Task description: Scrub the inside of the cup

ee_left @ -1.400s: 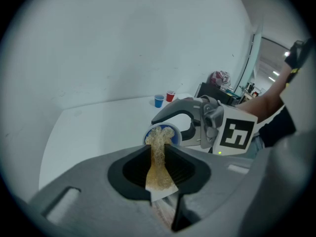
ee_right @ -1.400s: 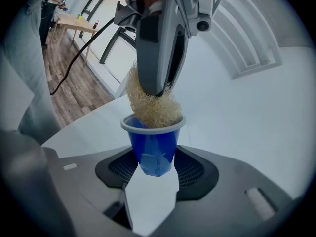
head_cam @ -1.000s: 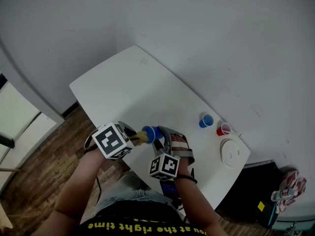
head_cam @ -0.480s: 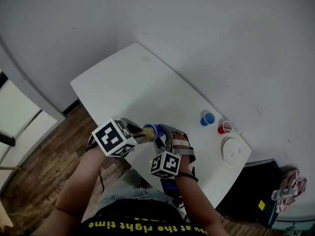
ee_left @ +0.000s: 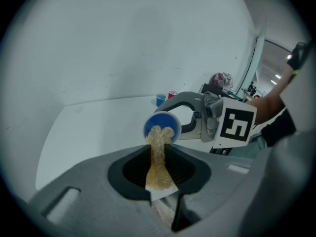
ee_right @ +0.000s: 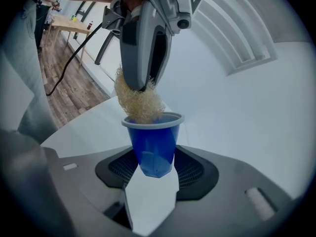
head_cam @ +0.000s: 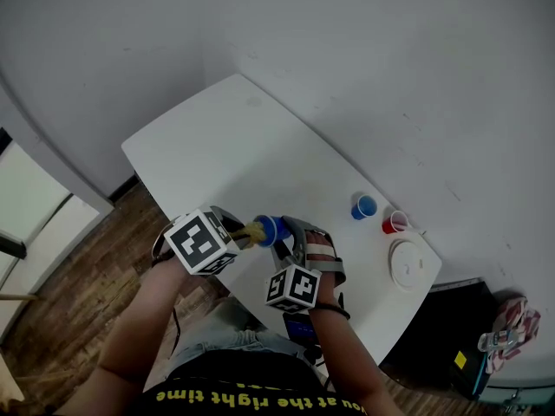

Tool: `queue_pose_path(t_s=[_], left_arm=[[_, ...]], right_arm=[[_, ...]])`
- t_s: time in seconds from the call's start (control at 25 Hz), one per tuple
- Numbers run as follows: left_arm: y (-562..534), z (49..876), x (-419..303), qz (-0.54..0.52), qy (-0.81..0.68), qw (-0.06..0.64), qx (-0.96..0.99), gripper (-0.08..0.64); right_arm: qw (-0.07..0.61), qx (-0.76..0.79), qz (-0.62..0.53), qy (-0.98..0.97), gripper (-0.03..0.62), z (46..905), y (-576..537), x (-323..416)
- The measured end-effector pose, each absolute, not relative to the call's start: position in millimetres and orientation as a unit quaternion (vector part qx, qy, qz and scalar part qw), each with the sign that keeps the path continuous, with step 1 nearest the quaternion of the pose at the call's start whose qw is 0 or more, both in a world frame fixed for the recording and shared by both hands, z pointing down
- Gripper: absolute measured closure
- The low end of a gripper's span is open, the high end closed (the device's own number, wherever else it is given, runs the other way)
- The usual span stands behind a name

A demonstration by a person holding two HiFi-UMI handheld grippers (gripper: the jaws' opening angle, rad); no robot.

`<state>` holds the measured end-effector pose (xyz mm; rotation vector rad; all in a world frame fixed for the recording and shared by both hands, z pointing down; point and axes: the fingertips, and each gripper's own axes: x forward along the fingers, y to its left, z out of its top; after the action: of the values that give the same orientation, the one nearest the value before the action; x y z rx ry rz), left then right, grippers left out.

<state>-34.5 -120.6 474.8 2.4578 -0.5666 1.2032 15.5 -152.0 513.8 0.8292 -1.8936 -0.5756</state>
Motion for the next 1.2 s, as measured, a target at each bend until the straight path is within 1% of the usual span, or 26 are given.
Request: queue_pose_path(t_s=[0.24, 0.52, 0.72, 1.2], left_arm=[[-108.4, 466.5, -19.5, 0.4, -0.17, 0.189, 0.88, 0.472], [-122.4, 452.4, -14.4, 0.379, -0.193, 0.174, 0.888, 0.471], [-134.6, 454.8, -17.9, 0.379, -0.223, 0.162, 0.883, 0.471], [-132.7, 467.0, -30.2, 0.394, -0.228, 0.168, 0.875, 0.471]], right_arm=[[0.468, 0.352, -0.22, -0.78, 0.354, 511.5, -156.8, 20.4], [0.472, 0.341, -0.221, -0.783, 0.354, 516.3, -151.0, 18.1], [0.464, 0.347, -0.215, -0.786, 0.354, 515.6, -151.9, 19.9], [0.459, 0.357, -0.217, -0.784, 0.354, 506.4, -155.9, 24.5]])
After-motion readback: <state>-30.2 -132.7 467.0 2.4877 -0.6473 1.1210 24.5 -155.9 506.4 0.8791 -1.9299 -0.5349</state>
